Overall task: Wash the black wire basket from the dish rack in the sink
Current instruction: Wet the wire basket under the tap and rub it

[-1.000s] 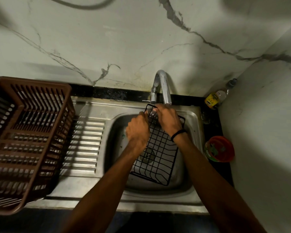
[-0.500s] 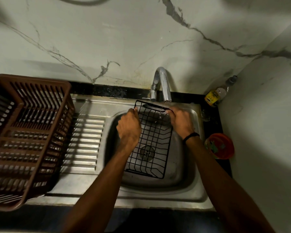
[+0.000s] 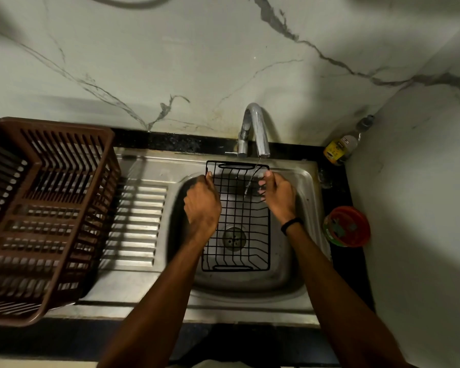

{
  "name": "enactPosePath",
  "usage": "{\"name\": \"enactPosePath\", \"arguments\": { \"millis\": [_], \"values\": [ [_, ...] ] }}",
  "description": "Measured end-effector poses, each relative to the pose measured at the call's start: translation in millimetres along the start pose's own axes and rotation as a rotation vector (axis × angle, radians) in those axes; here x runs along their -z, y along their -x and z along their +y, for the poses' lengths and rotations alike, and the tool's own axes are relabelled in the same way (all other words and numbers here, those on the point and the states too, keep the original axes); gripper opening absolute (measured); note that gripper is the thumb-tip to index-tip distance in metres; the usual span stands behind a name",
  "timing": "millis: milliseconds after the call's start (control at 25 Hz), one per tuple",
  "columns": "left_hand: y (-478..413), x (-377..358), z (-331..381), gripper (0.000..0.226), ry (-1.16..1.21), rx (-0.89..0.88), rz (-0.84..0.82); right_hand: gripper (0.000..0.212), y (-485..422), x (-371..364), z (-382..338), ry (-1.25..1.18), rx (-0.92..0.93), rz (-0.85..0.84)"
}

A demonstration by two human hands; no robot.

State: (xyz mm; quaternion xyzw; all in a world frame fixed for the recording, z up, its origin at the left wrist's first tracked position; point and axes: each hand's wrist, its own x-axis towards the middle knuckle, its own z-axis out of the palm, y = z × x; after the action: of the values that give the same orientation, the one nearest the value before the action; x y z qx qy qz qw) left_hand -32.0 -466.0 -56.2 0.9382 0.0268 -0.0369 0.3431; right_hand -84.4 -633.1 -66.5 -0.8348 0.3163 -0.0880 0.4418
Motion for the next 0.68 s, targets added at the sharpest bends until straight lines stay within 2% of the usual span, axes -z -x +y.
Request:
{"name": "enactPosePath", "arguments": {
  "millis": [200,320,400,480,520,600,680],
  "values": [
    [17,-18,-24,0.070,0.062,0.097,-0.081,0.028,-5,-6,-21,0.148,-0.066,0.054],
    [29,-5,-37,0.080,-0.069,0.119,-0.151,0.016,-4,-6,-31,0.262,-0.016,0.012],
    [24,9,-38,0.091,-0.210,0.107,-0.125,0.014,-4,-9,-34,0.368,0.060,-0.061],
    [8,15,-28,0.094,-0.262,0.035,-0.119,0.013,-5,-12,-39,0.427,0.118,-0.126],
    [-3,12,-22,0.092,-0.222,-0.040,-0.168,0.011,-5,-13,-43,0.429,0.141,-0.147],
    [-21,1,-7,0.084,-0.098,-0.253,-0.358,0.014,-4,-8,-49,0.418,0.198,-0.150],
    [-37,-6,3,0.075,0.040,-0.325,-0.548,0.019,-7,-5,-55,0.418,0.289,-0.164]
  ]
}}
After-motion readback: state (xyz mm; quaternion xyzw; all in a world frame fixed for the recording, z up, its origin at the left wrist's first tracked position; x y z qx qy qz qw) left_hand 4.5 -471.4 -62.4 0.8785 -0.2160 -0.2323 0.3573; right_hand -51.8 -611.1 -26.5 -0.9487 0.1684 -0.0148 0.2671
